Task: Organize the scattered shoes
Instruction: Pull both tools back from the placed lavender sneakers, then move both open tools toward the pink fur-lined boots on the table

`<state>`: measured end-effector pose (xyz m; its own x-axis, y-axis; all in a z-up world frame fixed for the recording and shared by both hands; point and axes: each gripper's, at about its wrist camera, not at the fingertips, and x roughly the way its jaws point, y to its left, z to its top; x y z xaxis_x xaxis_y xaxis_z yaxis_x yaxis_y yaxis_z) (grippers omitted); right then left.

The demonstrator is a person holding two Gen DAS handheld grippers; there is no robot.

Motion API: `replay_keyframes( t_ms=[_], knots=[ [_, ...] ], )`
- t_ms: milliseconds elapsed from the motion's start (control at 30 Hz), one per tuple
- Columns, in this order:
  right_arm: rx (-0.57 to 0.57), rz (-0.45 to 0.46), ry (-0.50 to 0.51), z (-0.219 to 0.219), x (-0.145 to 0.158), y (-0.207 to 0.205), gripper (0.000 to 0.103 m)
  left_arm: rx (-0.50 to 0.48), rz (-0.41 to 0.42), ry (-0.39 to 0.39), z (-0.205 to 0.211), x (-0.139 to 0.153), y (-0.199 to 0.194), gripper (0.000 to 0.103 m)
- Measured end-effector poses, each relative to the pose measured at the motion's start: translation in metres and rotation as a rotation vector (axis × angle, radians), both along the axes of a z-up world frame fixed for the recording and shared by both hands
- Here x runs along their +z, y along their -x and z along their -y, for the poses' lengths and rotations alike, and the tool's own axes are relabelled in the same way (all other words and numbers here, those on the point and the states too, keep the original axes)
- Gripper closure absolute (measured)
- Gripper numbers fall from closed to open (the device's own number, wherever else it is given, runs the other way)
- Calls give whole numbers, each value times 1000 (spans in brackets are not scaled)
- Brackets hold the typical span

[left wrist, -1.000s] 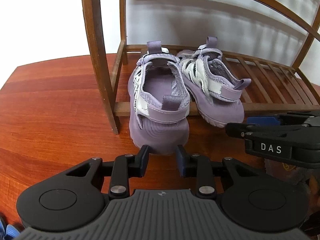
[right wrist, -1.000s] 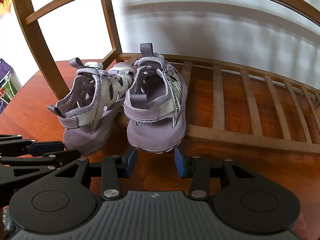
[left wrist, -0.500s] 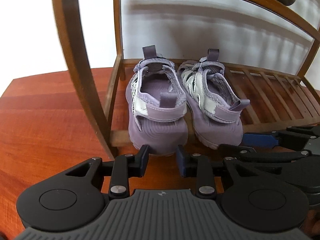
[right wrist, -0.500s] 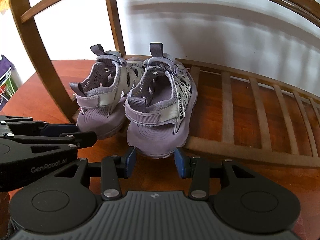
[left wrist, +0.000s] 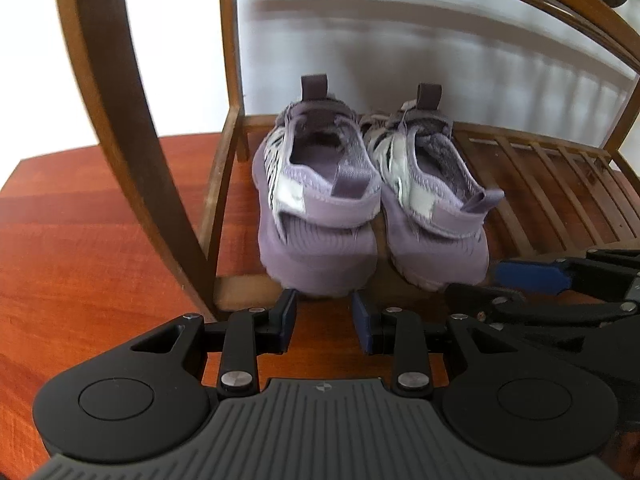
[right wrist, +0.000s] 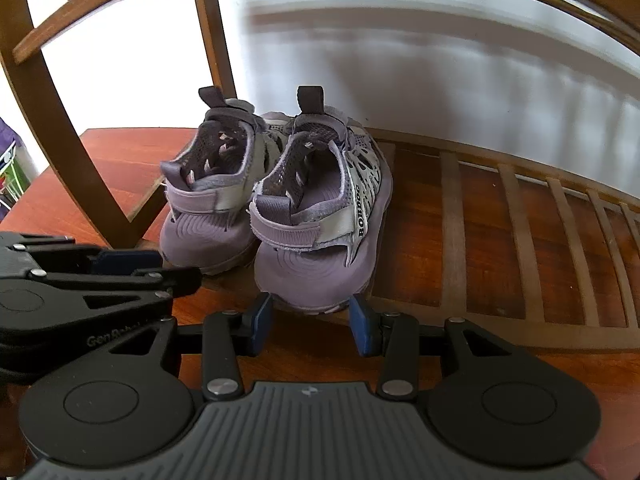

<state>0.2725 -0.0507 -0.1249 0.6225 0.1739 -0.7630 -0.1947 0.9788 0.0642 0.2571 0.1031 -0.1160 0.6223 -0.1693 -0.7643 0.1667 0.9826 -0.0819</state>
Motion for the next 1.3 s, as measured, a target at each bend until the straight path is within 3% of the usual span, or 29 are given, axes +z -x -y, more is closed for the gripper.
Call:
replay_keyframes(
  t_ms=[567,800,1167,1300],
  knots=[
    [-27,23,-40,12,38,58,54,-5,28,14,-9,36,44,54],
    [-20,39,-42,16,53,91,49,13,37,23,-12,53,72,46],
    [-18,65,-35,16,72,143,39,61,37,38,-27,73,127,24],
    [-27,67,-31,16,74,166,33,62,34,35,-30,72,142,22]
  ],
)
